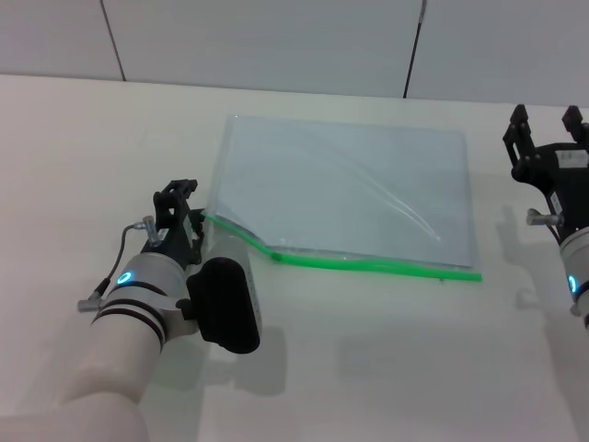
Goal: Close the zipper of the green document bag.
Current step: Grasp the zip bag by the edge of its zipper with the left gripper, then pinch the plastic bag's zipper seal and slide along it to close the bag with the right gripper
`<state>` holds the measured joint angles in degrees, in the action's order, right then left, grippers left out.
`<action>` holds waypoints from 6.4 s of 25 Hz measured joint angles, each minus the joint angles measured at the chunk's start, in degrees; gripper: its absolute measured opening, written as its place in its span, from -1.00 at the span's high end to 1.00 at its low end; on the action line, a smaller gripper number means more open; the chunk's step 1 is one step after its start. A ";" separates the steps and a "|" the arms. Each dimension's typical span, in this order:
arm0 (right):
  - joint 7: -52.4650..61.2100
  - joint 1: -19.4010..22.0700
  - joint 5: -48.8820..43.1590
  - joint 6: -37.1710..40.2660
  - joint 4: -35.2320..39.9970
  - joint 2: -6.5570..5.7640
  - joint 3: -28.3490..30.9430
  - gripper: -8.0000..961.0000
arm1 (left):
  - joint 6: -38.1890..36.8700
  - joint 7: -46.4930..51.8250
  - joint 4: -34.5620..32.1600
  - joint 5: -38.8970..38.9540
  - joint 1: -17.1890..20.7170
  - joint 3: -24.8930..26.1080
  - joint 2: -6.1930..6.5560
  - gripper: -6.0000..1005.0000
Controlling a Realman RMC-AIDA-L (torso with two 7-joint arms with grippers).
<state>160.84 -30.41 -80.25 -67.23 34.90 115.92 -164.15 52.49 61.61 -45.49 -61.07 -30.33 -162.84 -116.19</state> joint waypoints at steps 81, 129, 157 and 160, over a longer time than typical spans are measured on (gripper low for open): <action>0.00 -0.42 -0.34 -0.15 0.26 0.00 -0.12 -0.36 | -7.34 -7.86 1.11 -5.97 -1.84 -0.46 -0.15 0.13; -0.12 0.56 -33.25 13.37 4.25 -0.68 -0.73 -0.36 | 4.11 9.58 -0.98 -18.63 -1.60 -0.21 0.44 0.86; -0.53 -3.16 -36.72 15.12 4.61 -0.52 -0.16 -0.15 | 3.05 8.84 -0.91 -25.86 -1.83 -0.27 0.42 0.83; -0.53 -3.26 -36.65 15.12 4.17 -0.48 -0.11 -0.14 | 3.05 8.83 -0.90 -26.48 -1.83 -0.29 0.36 0.82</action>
<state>160.31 -33.68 -116.89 -52.11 39.06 115.44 -164.26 55.54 70.43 -46.40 -87.55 -32.17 -163.12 -115.83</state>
